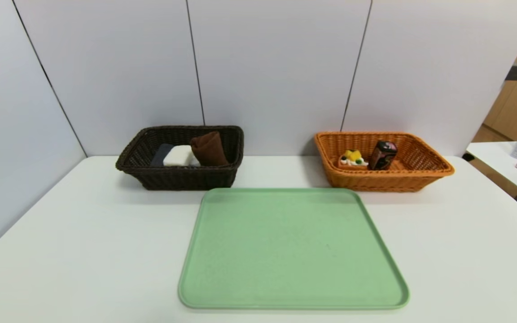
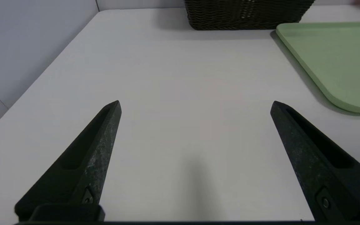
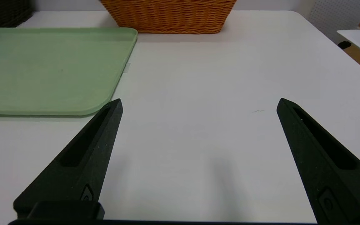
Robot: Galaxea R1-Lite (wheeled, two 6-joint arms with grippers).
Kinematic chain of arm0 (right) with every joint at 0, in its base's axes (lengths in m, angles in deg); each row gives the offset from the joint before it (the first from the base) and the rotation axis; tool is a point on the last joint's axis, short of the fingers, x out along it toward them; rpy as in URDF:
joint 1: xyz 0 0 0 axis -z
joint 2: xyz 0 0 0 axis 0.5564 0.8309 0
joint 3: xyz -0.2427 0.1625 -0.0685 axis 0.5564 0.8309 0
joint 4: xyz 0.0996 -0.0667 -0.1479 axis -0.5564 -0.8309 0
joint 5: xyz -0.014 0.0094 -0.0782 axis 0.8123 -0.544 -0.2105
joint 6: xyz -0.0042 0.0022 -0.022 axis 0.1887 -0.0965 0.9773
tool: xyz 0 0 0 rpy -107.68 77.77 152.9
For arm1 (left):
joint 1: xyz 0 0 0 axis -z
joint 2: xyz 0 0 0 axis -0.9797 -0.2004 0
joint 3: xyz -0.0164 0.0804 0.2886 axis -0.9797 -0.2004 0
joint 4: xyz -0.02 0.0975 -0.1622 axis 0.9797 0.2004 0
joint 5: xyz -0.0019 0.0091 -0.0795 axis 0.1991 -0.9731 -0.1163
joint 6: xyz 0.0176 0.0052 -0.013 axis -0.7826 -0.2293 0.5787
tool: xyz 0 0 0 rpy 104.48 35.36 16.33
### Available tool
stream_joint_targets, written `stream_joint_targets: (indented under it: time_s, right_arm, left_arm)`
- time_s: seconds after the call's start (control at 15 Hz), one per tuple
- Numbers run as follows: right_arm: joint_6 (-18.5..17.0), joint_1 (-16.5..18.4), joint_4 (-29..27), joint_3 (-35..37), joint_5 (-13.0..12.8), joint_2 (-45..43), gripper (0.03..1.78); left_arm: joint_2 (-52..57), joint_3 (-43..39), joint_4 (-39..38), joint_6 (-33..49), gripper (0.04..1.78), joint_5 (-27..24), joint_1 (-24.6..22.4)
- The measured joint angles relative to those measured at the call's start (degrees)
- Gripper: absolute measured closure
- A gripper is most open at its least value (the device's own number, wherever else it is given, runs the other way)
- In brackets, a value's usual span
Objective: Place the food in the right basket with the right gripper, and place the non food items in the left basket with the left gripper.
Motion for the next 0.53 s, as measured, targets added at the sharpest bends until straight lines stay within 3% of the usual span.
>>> stream_joint_targets:
  time_s: [0.27,0.53]
  right_arm:
    - [0.5,0.0,0.7,0.3,-0.2,0.0,0.11]
    - [-1.8,0.0,0.8,0.3,-0.7,0.0,0.11]
  left_arm:
    - [0.0,0.0,-0.1,1.1,0.13,0.2,-0.1]
    - [0.0,0.0,-0.1,1.2,0.13,0.3,0.0]
